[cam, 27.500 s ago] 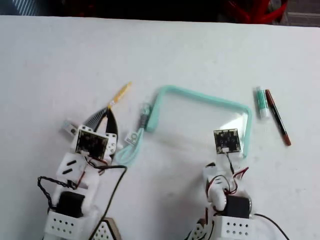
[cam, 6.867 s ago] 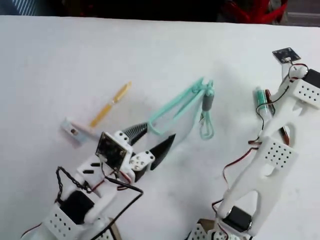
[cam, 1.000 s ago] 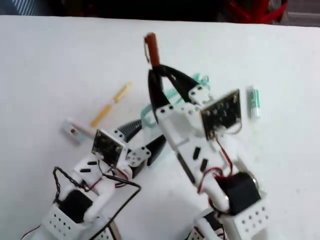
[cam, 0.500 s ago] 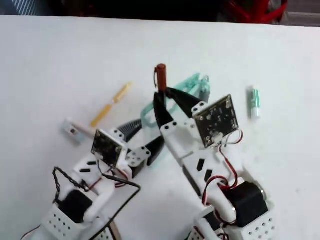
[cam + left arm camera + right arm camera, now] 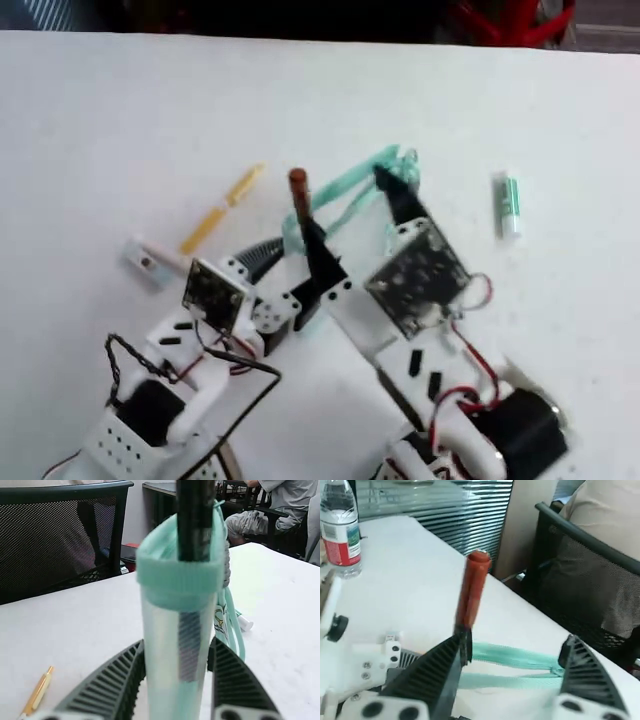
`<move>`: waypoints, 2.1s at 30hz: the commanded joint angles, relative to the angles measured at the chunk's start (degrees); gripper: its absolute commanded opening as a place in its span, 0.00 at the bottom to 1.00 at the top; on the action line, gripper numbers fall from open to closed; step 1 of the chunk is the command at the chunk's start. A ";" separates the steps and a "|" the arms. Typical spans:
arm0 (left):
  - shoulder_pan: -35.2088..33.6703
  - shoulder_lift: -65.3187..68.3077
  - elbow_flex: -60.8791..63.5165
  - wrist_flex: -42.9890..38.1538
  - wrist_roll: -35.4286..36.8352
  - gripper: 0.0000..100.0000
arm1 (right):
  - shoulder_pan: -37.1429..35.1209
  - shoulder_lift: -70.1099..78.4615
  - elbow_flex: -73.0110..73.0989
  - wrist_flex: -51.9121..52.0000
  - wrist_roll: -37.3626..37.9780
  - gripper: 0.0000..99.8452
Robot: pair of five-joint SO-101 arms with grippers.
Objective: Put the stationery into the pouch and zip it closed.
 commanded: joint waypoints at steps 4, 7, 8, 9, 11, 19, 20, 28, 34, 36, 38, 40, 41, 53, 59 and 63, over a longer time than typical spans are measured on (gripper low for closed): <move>-0.31 -0.40 -0.97 -1.58 0.62 0.20 | 9.71 -0.48 -6.07 0.40 0.62 0.24; -0.31 -0.40 -0.97 -1.58 0.62 0.20 | 9.89 0.04 -5.80 2.07 0.62 0.24; -0.31 -0.40 -0.97 -1.58 0.62 0.20 | 9.89 -0.04 -5.63 1.98 0.62 0.24; -0.31 -0.40 -0.97 -1.49 0.62 0.20 | 10.07 -0.31 -5.54 1.98 0.62 0.24; -0.31 -0.40 -0.97 -1.41 0.62 0.20 | 10.33 -0.48 -5.63 1.98 0.70 0.24; -0.31 -0.40 -0.97 -1.41 0.62 0.20 | 25.89 4.00 -5.89 -0.31 5.45 0.24; -0.31 -0.40 -0.97 -1.41 0.62 0.20 | 29.05 6.73 -6.07 -1.10 5.45 0.24; -0.40 -0.40 -0.97 -1.41 0.62 0.20 | 48.22 35.74 -15.65 -4.09 5.10 0.24; -0.40 -0.40 -0.97 -1.41 0.62 0.20 | 52.53 55.34 -24.00 -3.21 6.77 0.24; -0.40 -0.40 -0.97 -1.41 0.62 0.20 | 53.23 60.97 -26.55 -3.21 9.05 0.24; -0.40 -0.40 -0.97 -1.41 0.62 0.20 | 53.67 66.59 -28.92 -3.38 10.46 0.24; -0.40 -0.40 -0.97 -1.41 0.62 0.20 | 53.85 72.22 -31.91 -3.65 10.73 0.24; -0.40 -0.40 -0.97 -1.41 0.62 0.20 | 53.85 75.03 -33.67 -3.65 10.73 0.24; -0.40 -0.40 -0.97 -1.49 0.62 0.20 | 51.12 102.73 -57.67 -0.48 10.73 0.21; -0.40 -0.40 -0.97 -1.49 0.62 0.20 | 50.15 113.71 -71.12 3.38 10.73 0.15; -0.40 -0.40 -0.97 -1.49 0.62 0.20 | 50.24 120.57 -80.26 6.64 10.73 0.17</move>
